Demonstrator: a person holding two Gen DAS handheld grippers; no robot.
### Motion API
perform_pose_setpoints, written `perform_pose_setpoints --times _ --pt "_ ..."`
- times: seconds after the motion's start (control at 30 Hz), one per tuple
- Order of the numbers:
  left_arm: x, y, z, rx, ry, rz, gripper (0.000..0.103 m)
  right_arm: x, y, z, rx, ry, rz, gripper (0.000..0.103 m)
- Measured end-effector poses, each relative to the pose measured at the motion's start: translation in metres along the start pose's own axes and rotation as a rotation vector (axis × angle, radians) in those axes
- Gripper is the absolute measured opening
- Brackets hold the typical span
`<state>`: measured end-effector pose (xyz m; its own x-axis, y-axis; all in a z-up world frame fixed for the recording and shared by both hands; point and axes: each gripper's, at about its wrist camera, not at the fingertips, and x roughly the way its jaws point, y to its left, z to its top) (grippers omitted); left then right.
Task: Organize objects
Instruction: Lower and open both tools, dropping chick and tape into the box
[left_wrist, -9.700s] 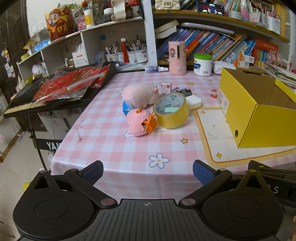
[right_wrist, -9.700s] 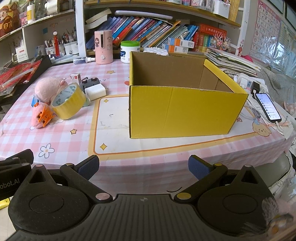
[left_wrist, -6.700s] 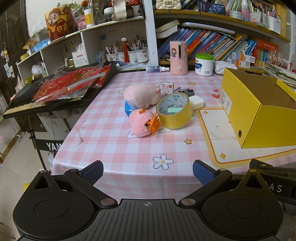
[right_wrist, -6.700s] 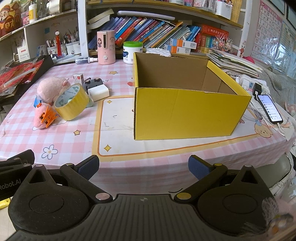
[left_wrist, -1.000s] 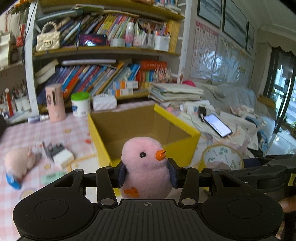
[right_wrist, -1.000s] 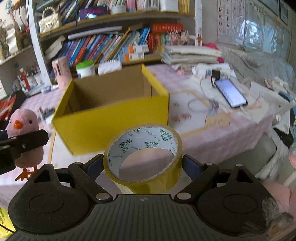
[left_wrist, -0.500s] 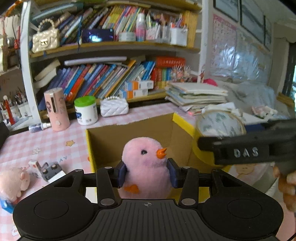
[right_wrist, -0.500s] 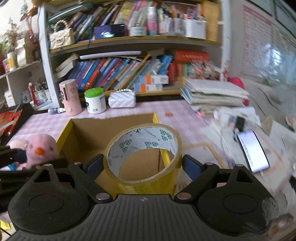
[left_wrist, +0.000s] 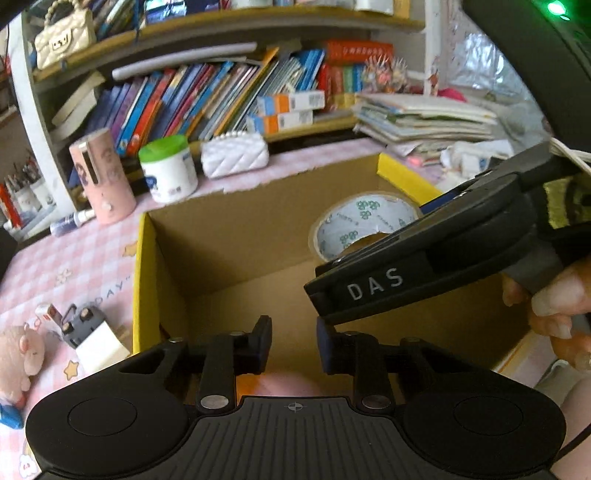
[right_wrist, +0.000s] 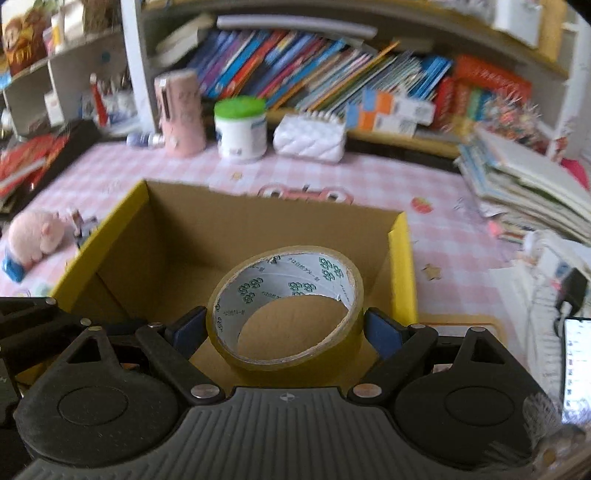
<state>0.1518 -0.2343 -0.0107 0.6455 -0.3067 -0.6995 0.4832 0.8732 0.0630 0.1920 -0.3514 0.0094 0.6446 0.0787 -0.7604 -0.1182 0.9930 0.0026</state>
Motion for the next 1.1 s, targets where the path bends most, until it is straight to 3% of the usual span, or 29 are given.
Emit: perform_pose_setpoints --times 0.23,0.37,0.4,0.47,0.53,0.87,1.1 --pt "0.002 -0.004 -0.006 -0.004 0.009 0.011 0.025 0.024 0.006 0.006 -0.084 0.08 0.017 0.09" --pt "-0.007 -0.006 -0.008 -0.001 -0.022 0.023 0.032 0.026 0.01 0.007 -0.101 0.098 0.014 0.09" --pt "-0.01 -0.006 -0.008 -0.001 -0.03 0.024 0.035 0.025 0.01 0.007 -0.097 0.086 0.015 0.091" --pt "-0.018 -0.006 -0.008 -0.001 -0.055 0.026 0.053 0.019 0.008 0.008 -0.085 0.058 0.018 0.095" --pt "-0.026 -0.007 -0.009 -0.001 -0.087 0.035 0.064 0.011 0.007 0.01 -0.07 0.024 0.012 0.097" --pt "-0.067 -0.001 -0.022 -0.027 -0.183 0.066 0.083 -0.051 0.009 -0.007 0.023 -0.154 -0.055 0.099" --pt "-0.104 0.02 -0.045 -0.101 -0.229 0.088 0.089 -0.103 0.022 -0.041 0.112 -0.341 -0.197 0.099"
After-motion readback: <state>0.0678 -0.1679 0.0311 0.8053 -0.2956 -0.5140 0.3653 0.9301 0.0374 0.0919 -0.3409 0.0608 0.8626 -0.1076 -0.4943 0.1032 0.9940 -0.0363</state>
